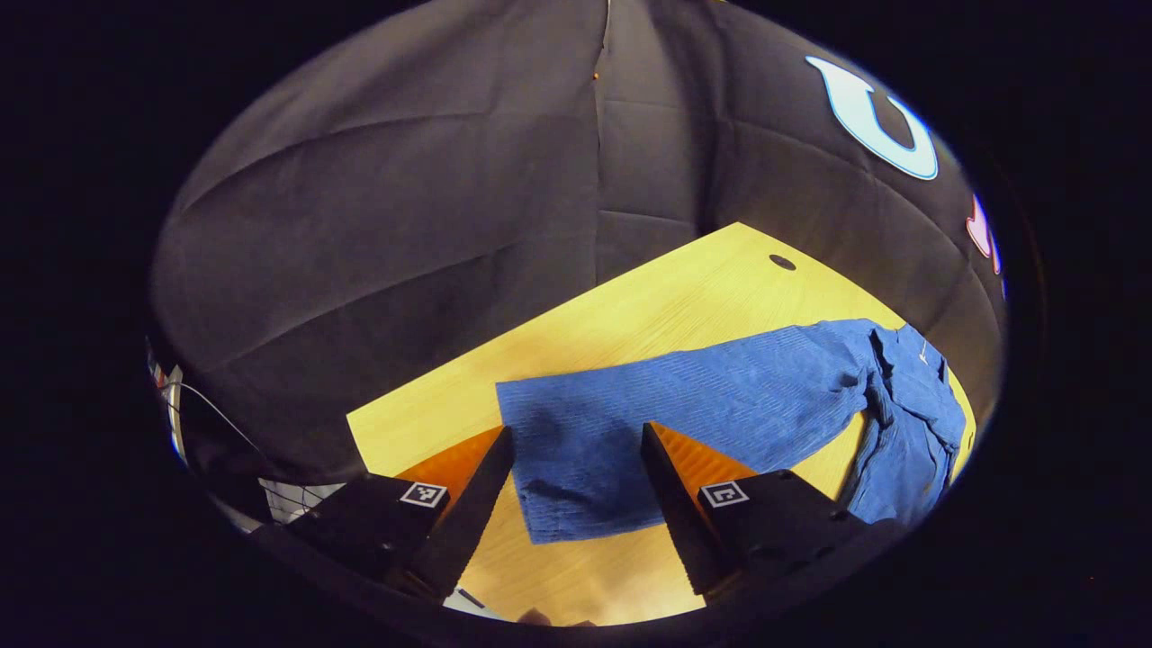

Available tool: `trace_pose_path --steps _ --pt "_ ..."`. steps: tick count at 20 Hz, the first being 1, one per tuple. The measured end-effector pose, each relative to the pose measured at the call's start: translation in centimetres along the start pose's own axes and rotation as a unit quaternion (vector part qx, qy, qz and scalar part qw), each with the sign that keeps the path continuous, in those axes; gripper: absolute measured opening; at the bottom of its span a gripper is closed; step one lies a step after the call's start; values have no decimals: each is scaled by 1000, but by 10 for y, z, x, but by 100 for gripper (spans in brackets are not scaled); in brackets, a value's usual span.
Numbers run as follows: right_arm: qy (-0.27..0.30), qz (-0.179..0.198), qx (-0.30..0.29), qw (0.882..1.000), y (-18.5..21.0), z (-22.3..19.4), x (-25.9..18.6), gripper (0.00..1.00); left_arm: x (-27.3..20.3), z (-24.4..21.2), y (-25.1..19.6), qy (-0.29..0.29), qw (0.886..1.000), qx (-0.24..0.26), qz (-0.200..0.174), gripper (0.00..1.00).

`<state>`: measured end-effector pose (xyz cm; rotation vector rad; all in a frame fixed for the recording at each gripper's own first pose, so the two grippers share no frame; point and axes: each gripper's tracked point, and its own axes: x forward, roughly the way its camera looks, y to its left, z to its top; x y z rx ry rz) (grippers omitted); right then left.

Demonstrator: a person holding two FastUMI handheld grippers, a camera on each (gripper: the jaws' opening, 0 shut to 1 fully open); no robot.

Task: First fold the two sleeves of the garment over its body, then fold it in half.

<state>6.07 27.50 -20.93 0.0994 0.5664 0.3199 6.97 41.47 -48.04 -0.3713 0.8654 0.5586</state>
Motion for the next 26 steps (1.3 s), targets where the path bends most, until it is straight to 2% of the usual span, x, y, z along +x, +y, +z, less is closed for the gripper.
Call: trace_pose_path --steps 3,5,7,8,9,10,12,15,18,22,26 --pt "6 4 -1 1000 3 -3 1 95 1 0 0 -9 999 37 23 86" --pt "14 2 -4 1000 2 -8 2 96 4 0 -6 -11 999 44 9 86" --pt "21 1 1 1000 0 -10 1 96 11 3 -11 -18 999 37 11 65" --pt "23 0 5 1000 -1 -11 1 96 7 5 -14 -22 999 32 12 60" --pt "26 -2 6 1000 -2 -12 3 95 6 3 -14 -26 999 29 16 49" --pt "28 -3 7 1000 -3 -13 3 95 7 6 -17 -31 999 25 10 43" --pt "32 -4 8 999 -6 -13 9 95 11 9 -13 -27 999 19 2 11" --pt "36 -5 3 999 -6 -14 6 95 9 15 -13 11 999 31 0 0" --pt "34 -7 8 999 -8 -15 -2 95 5 26 -21 39 999 12 -27 0" --pt "26 -13 17 999 -14 -9 -6 95 -10 46 -35 27 998 19 -58 0" --pt "26 -17 22 999 -21 -10 -11 95 -27 64 -67 13 995 23 -96 0"
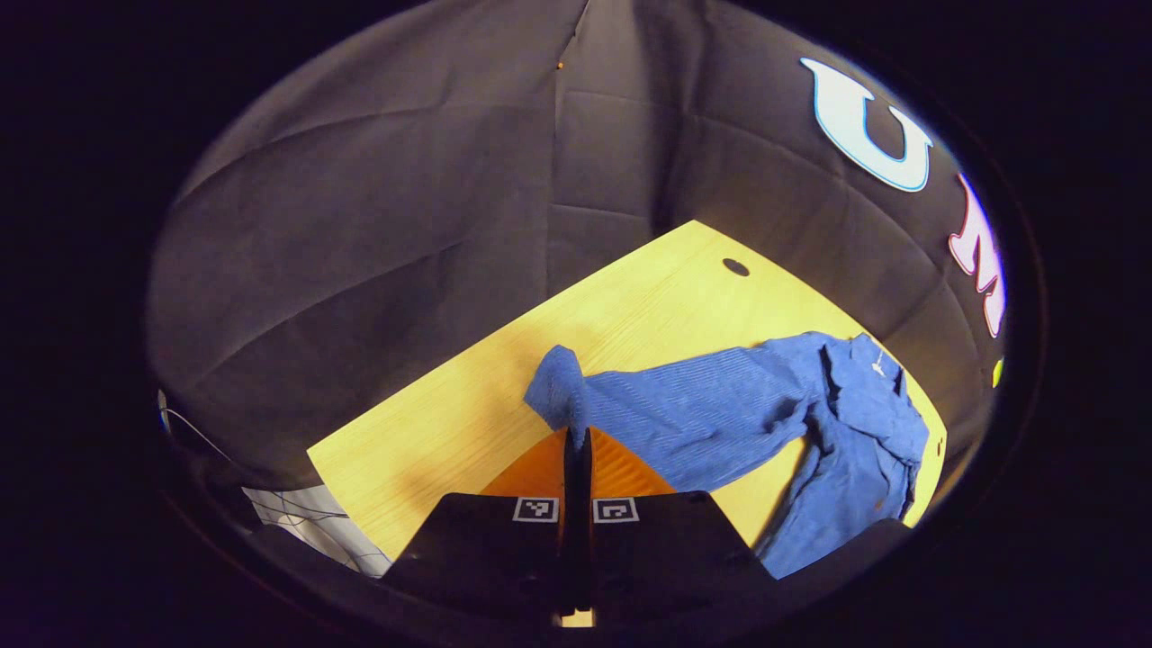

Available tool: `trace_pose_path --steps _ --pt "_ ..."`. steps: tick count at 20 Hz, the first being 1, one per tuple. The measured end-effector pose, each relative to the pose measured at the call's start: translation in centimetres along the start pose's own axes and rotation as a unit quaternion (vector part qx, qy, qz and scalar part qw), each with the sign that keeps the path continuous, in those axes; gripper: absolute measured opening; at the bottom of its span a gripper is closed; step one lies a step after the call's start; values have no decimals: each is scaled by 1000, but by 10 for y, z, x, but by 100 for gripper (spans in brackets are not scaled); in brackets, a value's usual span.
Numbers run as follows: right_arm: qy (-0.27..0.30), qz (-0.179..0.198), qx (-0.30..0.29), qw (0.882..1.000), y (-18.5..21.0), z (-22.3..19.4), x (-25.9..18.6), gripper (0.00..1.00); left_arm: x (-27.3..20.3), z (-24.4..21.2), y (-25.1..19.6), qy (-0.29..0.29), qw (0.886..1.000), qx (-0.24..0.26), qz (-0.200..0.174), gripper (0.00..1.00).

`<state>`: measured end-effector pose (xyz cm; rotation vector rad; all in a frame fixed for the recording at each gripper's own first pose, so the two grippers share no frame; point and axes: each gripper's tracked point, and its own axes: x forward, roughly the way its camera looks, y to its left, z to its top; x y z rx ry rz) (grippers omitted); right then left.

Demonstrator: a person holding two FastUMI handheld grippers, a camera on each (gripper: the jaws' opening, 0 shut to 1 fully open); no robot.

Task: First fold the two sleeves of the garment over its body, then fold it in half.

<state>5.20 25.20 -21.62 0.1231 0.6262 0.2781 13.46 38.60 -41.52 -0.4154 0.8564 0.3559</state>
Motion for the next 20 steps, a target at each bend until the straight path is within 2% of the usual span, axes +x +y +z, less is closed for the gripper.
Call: trace_pose_path --steps 10,16,20 --pt "3 -14 15 1000 -26 -8 -18 95 -32 58 -118 -29 992 63 -107 0" --pt "10 -41 47 998 -58 -24 -38 95 -45 81 -200 -47 980 115 -154 0" --pt "7 -71 61 996 -87 -32 -57 96 -45 84 -274 -50 968 147 -198 0"
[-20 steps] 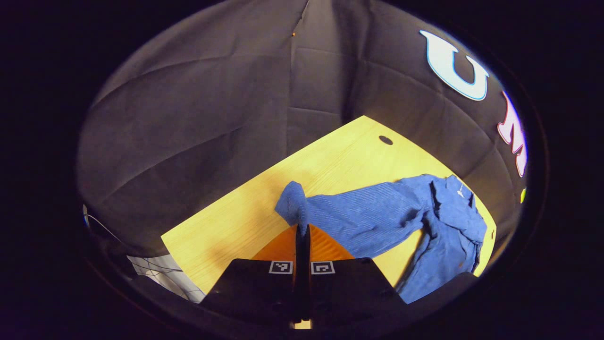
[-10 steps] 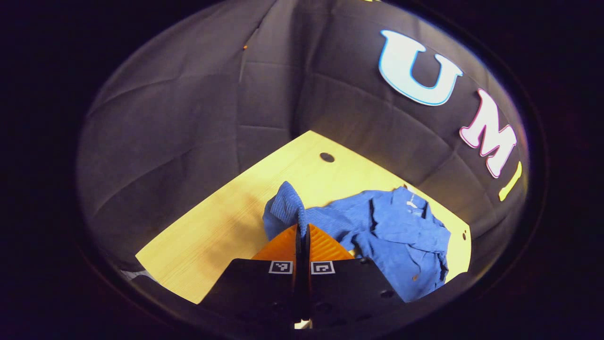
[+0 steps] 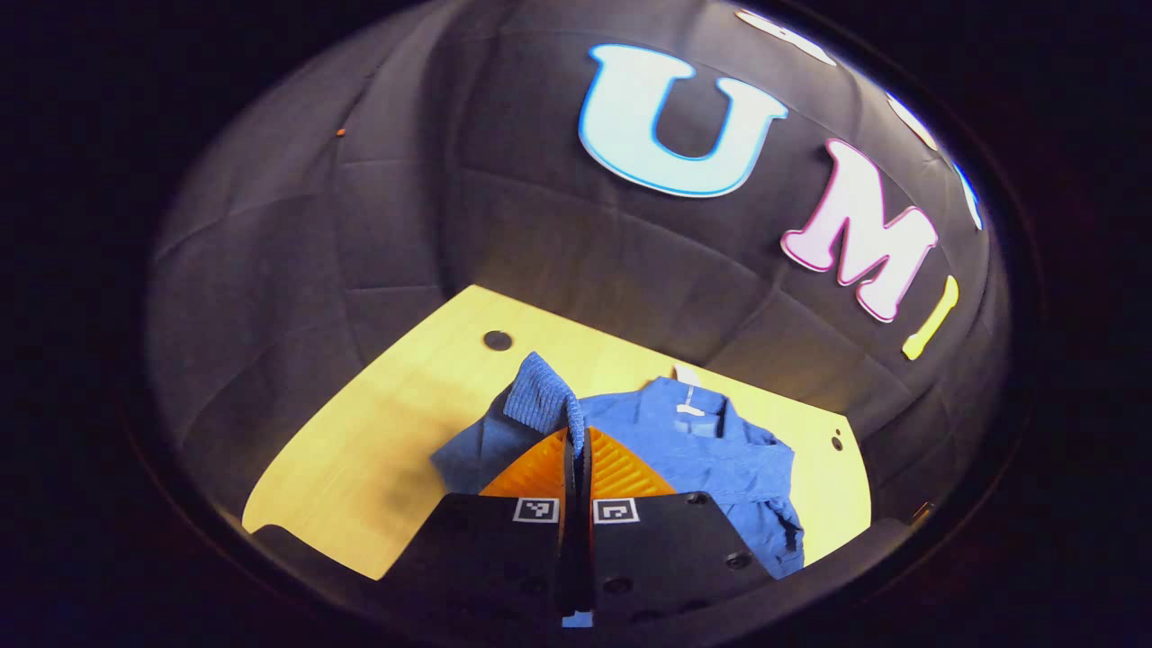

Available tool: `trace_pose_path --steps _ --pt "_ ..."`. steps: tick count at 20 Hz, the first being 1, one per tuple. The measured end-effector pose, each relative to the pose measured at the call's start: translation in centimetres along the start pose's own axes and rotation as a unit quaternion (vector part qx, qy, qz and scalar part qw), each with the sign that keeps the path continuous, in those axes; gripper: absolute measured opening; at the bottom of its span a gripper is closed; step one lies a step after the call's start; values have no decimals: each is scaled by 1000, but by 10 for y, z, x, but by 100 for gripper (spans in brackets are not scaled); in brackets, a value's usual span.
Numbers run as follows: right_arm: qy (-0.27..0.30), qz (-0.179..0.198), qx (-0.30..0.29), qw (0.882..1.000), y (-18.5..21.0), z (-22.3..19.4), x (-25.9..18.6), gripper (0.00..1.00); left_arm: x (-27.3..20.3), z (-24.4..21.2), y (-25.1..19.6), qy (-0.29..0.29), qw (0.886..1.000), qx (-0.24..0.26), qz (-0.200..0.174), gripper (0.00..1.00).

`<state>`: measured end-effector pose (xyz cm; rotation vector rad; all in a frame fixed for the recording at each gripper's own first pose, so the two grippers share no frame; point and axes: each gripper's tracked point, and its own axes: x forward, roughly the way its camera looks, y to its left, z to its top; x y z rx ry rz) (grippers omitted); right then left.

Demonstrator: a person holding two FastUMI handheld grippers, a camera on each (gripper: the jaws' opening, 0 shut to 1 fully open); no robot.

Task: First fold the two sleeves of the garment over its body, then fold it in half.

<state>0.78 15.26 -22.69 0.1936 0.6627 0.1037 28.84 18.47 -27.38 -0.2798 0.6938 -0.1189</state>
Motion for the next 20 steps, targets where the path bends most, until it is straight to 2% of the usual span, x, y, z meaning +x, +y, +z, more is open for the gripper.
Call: trace_pose_path --steps 6,11,15,20 --pt "-3 -44 31 999 -45 -2 -17 95 58 4 -98 18 996 70 -60 0" --pt "-4 -72 49 996 -75 2 -16 95 107 -27 -140 73 990 98 -73 0" --pt "-8 -88 56 995 -88 0 -25 95 134 -59 -168 125 984 99 -80 0" --pt "1 -95 63 993 -102 -7 -24 96 156 -76 -202 132 979 121 -102 0"
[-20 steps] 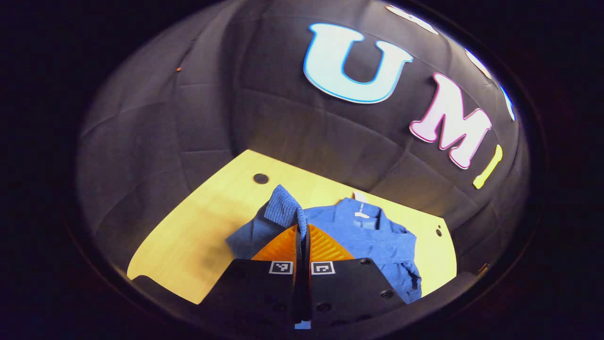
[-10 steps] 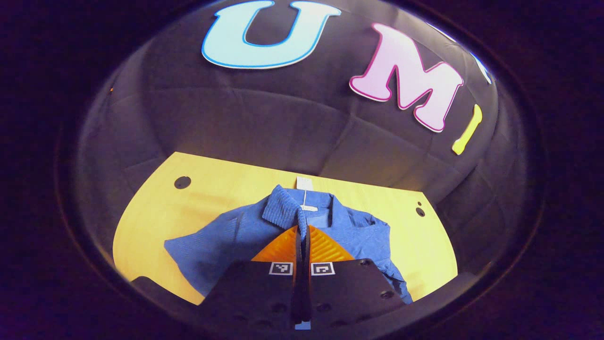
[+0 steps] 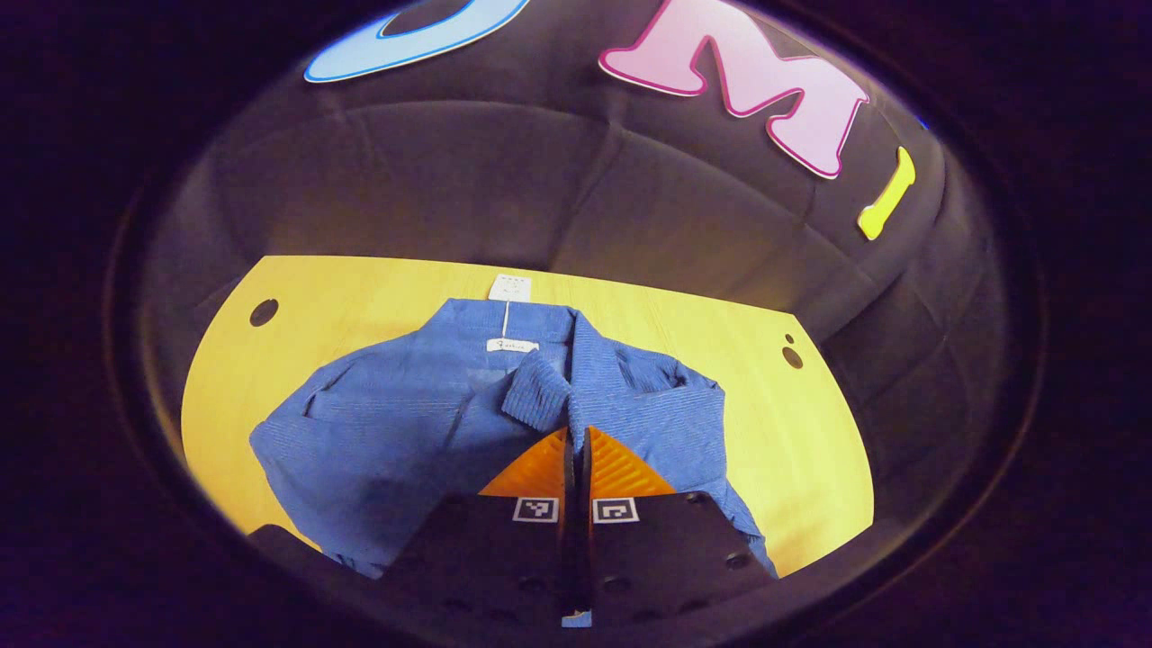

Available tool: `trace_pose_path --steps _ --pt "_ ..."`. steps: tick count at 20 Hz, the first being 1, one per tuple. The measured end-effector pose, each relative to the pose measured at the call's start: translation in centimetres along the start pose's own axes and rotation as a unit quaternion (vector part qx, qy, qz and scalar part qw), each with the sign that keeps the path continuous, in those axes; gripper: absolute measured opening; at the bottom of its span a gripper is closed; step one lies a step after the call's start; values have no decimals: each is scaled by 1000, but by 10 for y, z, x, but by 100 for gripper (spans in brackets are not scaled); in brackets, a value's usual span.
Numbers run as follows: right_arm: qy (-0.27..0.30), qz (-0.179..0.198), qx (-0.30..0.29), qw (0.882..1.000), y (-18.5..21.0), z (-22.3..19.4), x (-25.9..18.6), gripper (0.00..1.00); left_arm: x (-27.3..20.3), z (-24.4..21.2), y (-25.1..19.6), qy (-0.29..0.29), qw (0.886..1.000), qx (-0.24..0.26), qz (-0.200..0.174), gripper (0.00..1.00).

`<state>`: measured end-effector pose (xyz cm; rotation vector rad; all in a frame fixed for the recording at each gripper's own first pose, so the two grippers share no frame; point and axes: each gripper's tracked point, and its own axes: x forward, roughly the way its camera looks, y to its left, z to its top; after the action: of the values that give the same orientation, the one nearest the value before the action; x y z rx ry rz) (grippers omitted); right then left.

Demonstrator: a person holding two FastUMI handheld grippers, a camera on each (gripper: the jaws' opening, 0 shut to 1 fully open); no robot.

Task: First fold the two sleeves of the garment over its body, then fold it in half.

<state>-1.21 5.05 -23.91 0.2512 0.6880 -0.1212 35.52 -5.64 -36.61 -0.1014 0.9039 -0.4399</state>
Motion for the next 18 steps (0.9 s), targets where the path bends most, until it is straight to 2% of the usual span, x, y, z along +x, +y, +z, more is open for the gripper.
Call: trace_pose_path --steps 2,6,8,10,14,15,16,17,18 --pt "1 -3 3 1000 -5 0 2 96 9 0 -11 1 1000 15 -10 0" --pt "2 -7 3 1000 -12 0 7 96 27 3 -19 3 999 45 -4 0" --pt "5 -7 7 1000 -15 -1 8 95 37 -1 -21 12 998 58 4 0" --pt "6 -9 10 1000 -19 -2 9 95 47 -9 -18 31 997 64 29 0" --pt "11 -14 14 1000 -24 -6 13 96 57 -15 -29 37 997 64 38 0" --pt "12 -14 14 1000 -25 -7 13 96 58 -15 -38 36 997 61 27 0" --pt "13 -14 14 1000 -26 -8 15 95 61 -16 -49 35 998 56 11 6" --pt "15 -15 15 1000 -27 -9 17 96 56 -15 -63 34 998 49 -13 4" --pt "15 -15 16 1000 -28 -9 18 96 55 -14 -77 31 998 47 -37 36"
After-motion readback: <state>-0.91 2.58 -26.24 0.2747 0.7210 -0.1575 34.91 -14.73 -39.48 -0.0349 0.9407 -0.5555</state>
